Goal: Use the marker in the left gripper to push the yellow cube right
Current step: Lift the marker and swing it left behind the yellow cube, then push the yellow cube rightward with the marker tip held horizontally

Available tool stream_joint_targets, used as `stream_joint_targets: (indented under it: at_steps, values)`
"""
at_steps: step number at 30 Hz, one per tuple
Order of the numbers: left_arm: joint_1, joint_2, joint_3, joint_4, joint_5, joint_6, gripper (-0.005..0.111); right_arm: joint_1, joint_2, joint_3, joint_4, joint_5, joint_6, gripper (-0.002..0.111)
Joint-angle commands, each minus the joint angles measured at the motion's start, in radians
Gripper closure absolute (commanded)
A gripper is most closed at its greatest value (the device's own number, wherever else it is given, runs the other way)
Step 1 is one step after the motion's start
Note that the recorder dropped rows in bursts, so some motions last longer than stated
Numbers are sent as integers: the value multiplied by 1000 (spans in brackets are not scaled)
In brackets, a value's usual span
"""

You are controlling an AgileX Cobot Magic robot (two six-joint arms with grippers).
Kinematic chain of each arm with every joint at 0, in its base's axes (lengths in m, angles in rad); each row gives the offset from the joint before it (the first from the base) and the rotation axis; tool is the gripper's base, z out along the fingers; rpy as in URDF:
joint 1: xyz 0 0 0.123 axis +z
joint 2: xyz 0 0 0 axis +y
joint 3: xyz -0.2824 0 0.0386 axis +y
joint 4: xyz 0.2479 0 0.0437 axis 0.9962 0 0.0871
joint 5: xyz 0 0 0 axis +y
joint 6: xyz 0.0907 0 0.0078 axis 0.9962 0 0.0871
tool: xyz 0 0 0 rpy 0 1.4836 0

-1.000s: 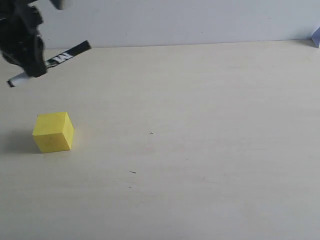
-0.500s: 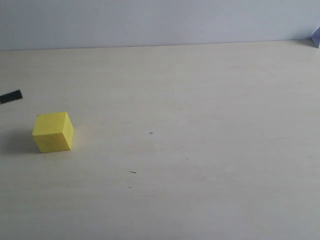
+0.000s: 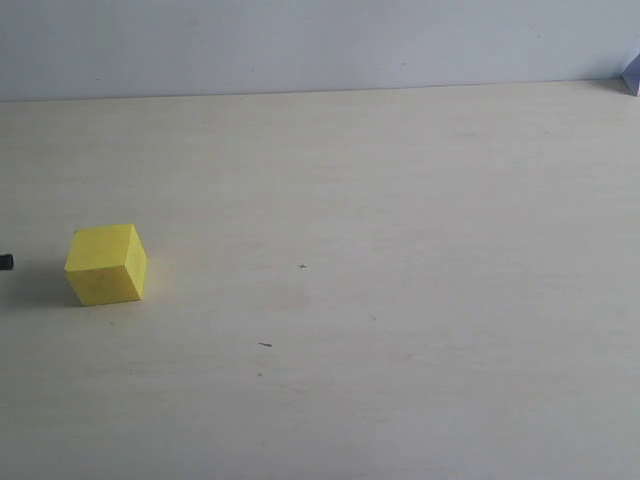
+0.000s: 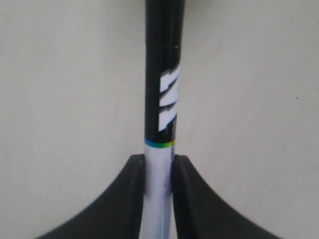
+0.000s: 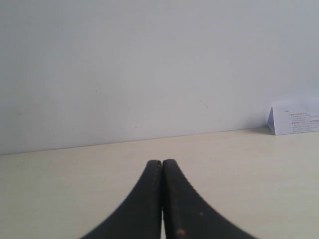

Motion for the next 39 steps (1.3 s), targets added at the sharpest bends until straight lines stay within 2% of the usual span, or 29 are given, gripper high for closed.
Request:
stream_joint_targets:
  at_steps: [1,5,10,13,16,21,23,26,28,31,36,39]
  values:
    - [5,38,17,-82,-65,119,107,3,-7,5,0,-5,-2,108]
    - [5,38,17,-181,-80,212,107,3,-7,5,0,-5,-2,108]
    - [11,42,17,-182,-95,205,107,3,-7,5,8,-5,-2,108]
    - [44,71,17,-158,-125,113,107,3,-7,5,8,-5,-2,108]
    - [41,95,17,-163,-101,182,107,3,-7,5,8,-5,-2,108]
    - [37,96,17,-169,-125,184,107,3,-7,5,8,-5,-2,108]
    - [5,98,17,-175,-128,185,107,3,-7,5,8,-5,-2,108]
    - [-119,117,-15,-231,-131,181,107,3,-7,5,8,-5,-2,108]
    - [-167,130,-41,-268,-129,181,107,3,-7,5,8,-5,-2,108]
    - [-164,132,-46,-265,-120,181,107,3,-7,5,8,-5,-2,108]
    - [-99,134,-46,-238,-98,181,107,3,-7,5,8,-5,-2,108]
    - [-84,136,-46,-210,-97,181,107,3,-7,5,8,-5,-2,108]
